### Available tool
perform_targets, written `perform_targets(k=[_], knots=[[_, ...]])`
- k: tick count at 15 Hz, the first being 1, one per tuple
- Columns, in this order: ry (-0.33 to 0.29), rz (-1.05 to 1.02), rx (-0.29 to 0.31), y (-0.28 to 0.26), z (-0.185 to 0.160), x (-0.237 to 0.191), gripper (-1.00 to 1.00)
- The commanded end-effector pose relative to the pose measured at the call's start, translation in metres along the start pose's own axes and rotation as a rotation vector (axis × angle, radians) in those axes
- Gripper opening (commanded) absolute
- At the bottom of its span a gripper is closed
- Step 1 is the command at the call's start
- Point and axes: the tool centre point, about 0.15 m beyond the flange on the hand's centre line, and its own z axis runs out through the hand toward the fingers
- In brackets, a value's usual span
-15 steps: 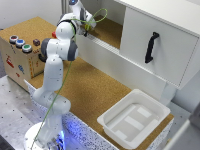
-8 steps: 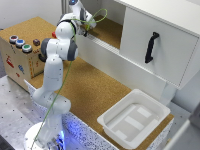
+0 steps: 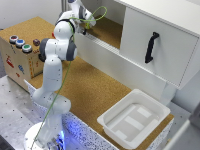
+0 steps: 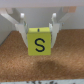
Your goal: Go towards the yellow block and pick it up
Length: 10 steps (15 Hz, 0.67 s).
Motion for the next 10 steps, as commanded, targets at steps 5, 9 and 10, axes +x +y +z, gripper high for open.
perform_targets(k=[5,9,10], knots=[[0.000,-0.311,0.198,0.052,-0.047,-0.093,-1.00],[-0.009,-0.488,0.360,0.045,-0.073,-0.133,-1.00],[-0.015,-0.517,0.392,0.042,-0.080,-0.141,-1.00]])
